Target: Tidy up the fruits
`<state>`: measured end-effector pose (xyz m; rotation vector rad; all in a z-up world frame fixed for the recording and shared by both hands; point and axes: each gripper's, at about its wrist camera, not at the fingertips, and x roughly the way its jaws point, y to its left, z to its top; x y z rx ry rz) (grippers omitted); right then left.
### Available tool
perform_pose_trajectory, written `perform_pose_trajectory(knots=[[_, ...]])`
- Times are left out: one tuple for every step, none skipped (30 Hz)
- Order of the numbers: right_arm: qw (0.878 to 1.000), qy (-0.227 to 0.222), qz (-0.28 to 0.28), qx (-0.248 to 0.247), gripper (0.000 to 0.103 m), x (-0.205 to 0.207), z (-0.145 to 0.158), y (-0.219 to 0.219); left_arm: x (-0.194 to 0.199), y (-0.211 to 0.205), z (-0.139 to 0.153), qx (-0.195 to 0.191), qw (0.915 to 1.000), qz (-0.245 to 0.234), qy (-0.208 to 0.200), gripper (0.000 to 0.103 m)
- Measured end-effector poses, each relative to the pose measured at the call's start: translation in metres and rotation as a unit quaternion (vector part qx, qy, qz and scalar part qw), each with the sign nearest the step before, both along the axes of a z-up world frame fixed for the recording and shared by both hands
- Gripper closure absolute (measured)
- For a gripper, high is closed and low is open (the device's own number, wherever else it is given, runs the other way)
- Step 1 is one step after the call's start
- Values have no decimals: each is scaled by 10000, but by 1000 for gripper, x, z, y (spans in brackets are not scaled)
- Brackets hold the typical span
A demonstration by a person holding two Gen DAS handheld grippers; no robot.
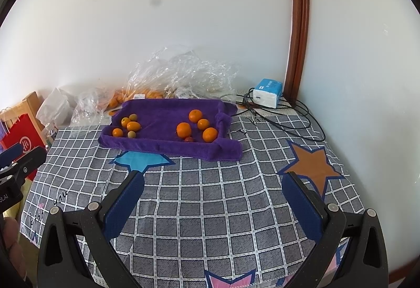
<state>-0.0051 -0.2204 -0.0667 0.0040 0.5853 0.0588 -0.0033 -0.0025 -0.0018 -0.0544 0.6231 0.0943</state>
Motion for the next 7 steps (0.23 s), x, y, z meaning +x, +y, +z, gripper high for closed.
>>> perform_pose_trajectory(knots=[[10000,-4,2,-10,0,0,0,0,0,1,0,-2,10000,3,-5,10],[10000,-8,-8,-31,0,0,1,1,0,1,0,0,10000,10,-9,10],[10000,-13,-12,-46,0,1,1,2,0,1,0,-3,10000,13,-9,10],[10000,-15,-8,-50,0,0,1,2,0,1,0,-11,10000,8,-8,10],[10000,-11,-5,-53,0,1,1,2,0,1,-1,-19,10000,10,-7,10],[10000,-8,-5,-63,0,1,0,3,1,1,-2,-14,10000,12,-4,10],[10000,-3,-9,-80,0,1,0,3,3,1,-4,14,10000,23,15,10]])
